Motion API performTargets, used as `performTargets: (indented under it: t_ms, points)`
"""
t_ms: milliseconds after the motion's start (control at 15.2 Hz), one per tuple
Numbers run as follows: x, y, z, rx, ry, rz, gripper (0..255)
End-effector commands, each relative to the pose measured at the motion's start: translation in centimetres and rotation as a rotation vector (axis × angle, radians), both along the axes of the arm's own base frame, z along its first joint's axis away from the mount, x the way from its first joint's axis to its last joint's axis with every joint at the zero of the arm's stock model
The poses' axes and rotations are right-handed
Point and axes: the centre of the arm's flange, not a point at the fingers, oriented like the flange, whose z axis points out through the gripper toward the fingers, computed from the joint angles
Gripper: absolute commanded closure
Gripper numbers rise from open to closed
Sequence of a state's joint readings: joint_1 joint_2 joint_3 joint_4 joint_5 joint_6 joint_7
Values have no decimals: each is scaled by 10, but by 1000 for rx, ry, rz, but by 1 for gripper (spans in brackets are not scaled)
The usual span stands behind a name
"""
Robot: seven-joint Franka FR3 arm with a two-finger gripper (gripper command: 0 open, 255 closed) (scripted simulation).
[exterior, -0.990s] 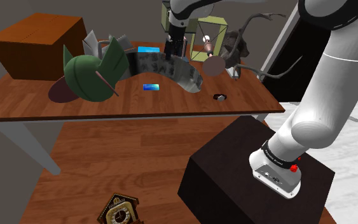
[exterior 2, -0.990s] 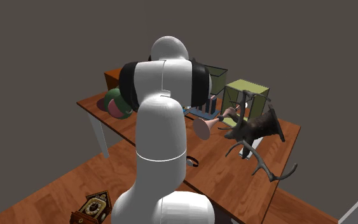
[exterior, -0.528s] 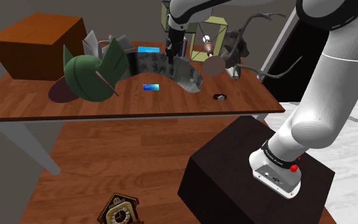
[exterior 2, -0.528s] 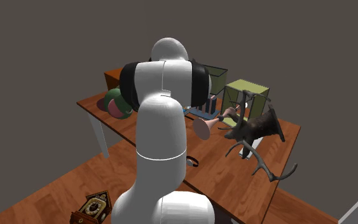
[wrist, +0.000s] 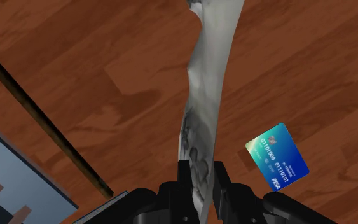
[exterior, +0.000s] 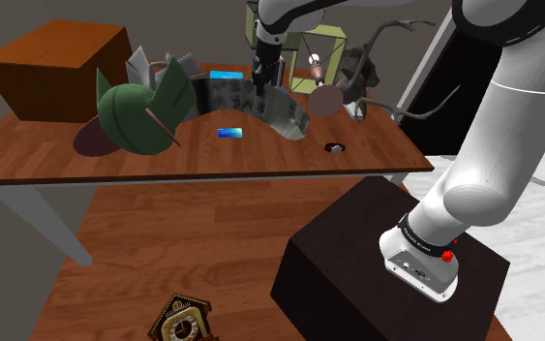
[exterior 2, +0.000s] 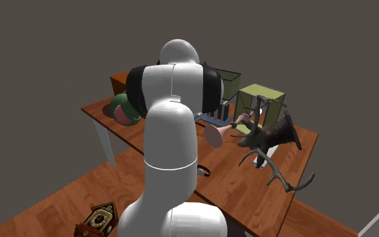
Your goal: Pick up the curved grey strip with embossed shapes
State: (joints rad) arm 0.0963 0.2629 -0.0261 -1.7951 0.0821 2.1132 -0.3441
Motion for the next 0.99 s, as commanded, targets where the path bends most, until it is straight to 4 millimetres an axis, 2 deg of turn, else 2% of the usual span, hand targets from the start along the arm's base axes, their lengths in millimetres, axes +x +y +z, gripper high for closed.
performTargets:
  t_ms: [0, 792, 924]
  points:
    - [1, 0, 10, 0, -1, 0, 255]
    - [1, 0, 73, 0, -1, 0, 255]
    - [1, 0, 74, 0, -1, 0, 255]
